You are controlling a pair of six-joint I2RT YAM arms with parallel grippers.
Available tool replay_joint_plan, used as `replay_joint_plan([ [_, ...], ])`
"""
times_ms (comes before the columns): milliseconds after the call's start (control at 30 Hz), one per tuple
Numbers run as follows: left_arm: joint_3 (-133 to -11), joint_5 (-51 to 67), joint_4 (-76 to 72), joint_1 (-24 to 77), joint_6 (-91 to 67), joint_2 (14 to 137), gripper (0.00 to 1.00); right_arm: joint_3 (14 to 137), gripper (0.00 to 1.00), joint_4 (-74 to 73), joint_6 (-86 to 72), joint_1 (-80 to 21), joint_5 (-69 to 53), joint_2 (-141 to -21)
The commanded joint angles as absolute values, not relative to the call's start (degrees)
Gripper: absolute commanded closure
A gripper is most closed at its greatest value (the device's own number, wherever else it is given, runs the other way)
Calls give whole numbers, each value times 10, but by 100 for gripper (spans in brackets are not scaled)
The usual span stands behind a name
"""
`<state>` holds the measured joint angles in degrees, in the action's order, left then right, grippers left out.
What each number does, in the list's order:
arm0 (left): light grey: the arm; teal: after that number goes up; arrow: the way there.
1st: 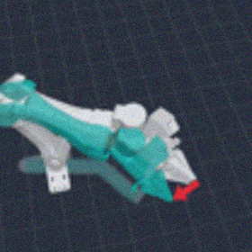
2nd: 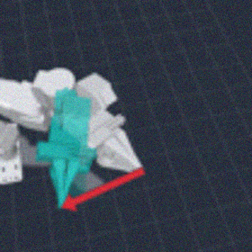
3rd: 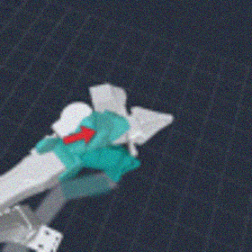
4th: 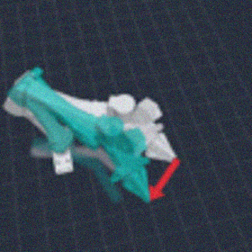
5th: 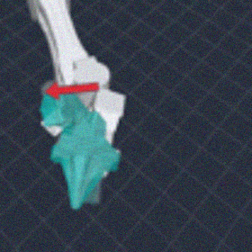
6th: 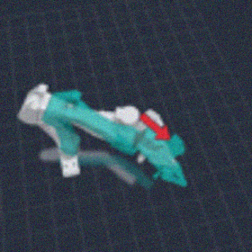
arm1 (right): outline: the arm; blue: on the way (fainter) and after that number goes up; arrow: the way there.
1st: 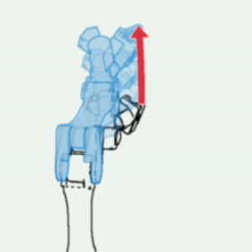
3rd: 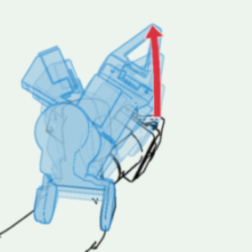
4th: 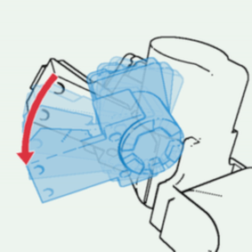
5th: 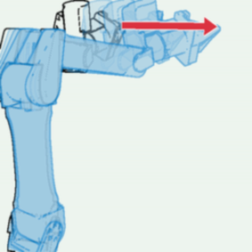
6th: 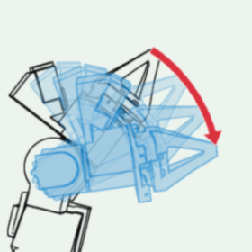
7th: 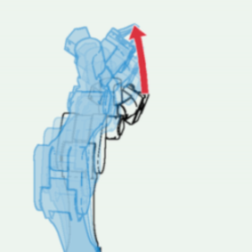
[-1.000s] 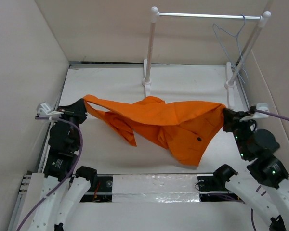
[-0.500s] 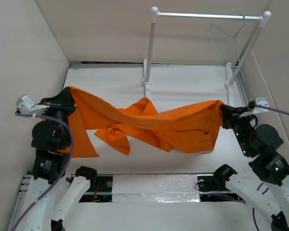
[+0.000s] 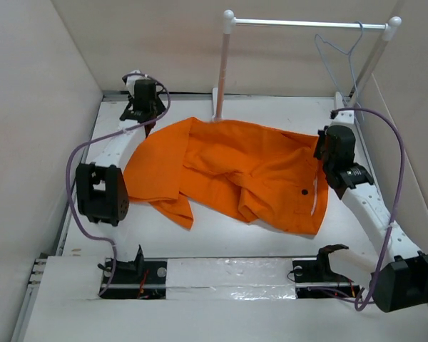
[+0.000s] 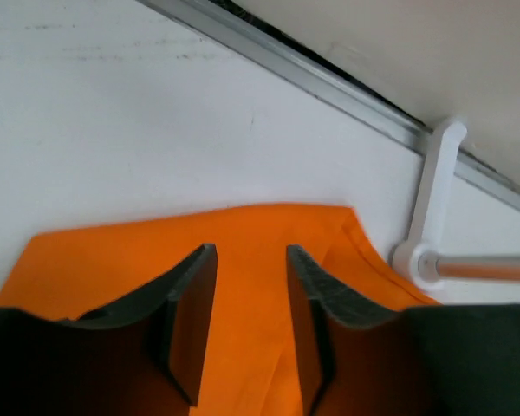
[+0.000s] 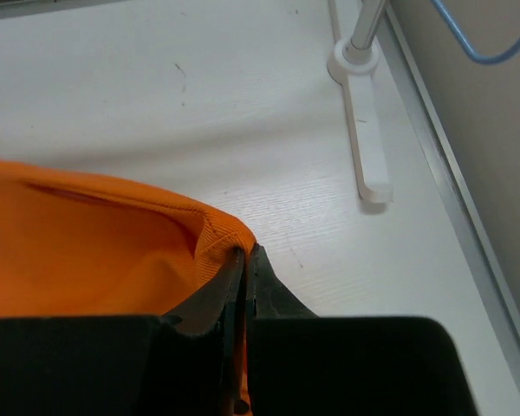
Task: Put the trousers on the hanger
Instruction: Flatten out the trousers at the center of the board.
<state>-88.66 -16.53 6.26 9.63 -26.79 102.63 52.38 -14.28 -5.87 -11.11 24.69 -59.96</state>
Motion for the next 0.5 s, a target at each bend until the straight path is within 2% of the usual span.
replay_joint_plan([
  [0, -789, -165, 21, 123, -286, 873, 63, 527, 100, -56, -60, -83, 227, -586],
  [67, -696, -142, -23, 148, -336, 789, 63, 512, 97, -12, -54, -83, 201, -578],
  [100, -601, -142, -68, 166, -368, 759, 62, 511, 71, -10, -54, -83, 196, -577],
  [133, -561, -158, -86, 187, -378, 712, 62, 518, 51, -17, -48, -83, 170, -579],
  [167, -523, -175, -97, 210, -387, 696, 62, 523, 38, -28, -44, -93, 157, -581],
  [200, -465, -190, -101, 252, -398, 684, 62, 528, 26, -39, -40, -102, 145, -581],
  [267, -426, -232, -82, 283, -403, 664, 62, 523, 20, -50, -30, -144, 140, -571],
  [367, -366, -280, -26, 339, -424, 633, 63, 495, 20, -40, -25, -202, 120, -532],
  [400, -338, -309, -5, 354, -435, 621, 64, 487, 31, -39, -25, -218, 111, -521],
  [467, -316, -330, 7, 389, -464, 587, 64, 470, 62, -29, -22, -252, 88, -499],
])
